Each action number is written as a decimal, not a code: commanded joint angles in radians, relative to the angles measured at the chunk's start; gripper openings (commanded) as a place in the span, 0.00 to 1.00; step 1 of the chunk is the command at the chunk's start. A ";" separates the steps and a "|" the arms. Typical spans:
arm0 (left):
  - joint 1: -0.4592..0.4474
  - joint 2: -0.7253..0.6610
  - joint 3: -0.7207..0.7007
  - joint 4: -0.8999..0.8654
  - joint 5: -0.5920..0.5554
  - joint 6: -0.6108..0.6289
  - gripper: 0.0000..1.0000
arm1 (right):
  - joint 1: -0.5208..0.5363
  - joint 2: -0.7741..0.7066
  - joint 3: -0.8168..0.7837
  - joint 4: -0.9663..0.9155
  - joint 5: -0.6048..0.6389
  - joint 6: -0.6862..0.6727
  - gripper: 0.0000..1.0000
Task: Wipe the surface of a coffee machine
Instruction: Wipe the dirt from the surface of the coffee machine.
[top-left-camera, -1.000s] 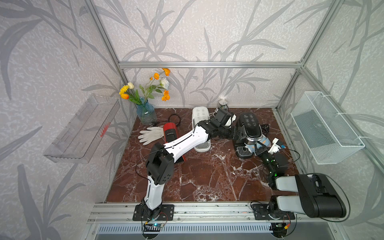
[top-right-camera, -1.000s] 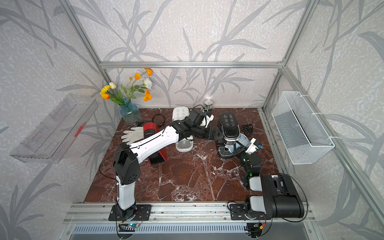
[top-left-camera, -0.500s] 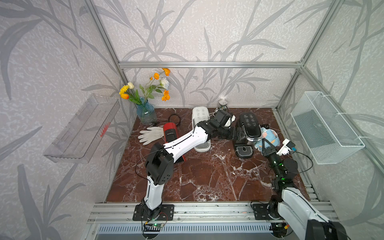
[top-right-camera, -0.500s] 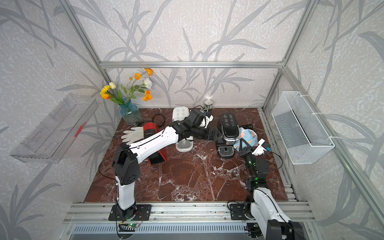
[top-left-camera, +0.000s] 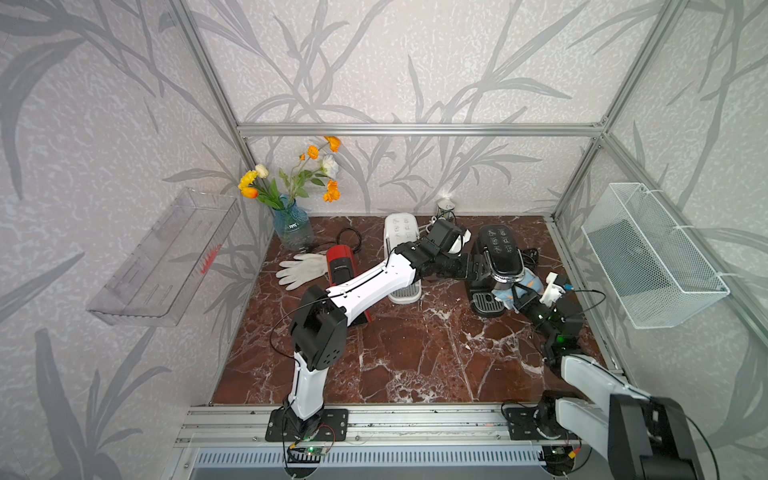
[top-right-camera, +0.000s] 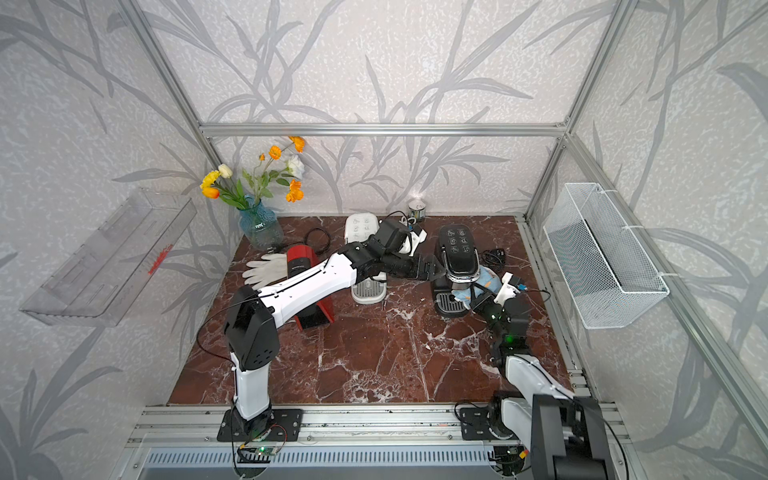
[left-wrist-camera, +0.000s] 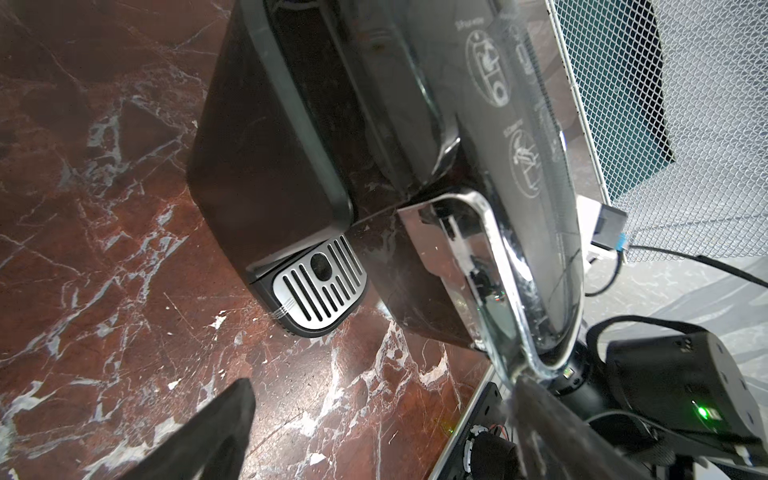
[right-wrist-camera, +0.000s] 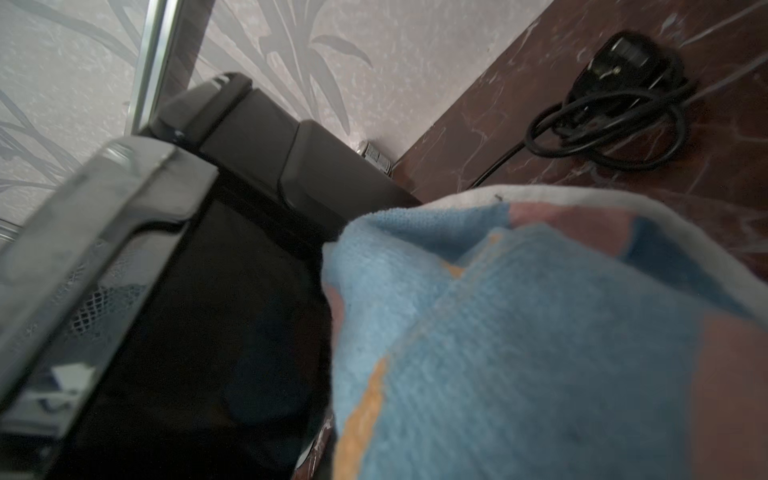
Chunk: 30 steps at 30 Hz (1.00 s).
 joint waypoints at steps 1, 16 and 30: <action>-0.004 -0.007 -0.003 0.023 0.012 -0.015 0.95 | 0.011 0.136 0.045 0.178 -0.101 -0.014 0.03; -0.005 0.011 0.013 0.016 0.012 -0.017 0.95 | 0.193 0.289 0.105 -0.152 0.082 -0.079 0.00; -0.004 0.013 0.004 0.016 0.023 -0.013 0.95 | 0.146 0.071 0.064 -0.387 0.153 -0.155 0.01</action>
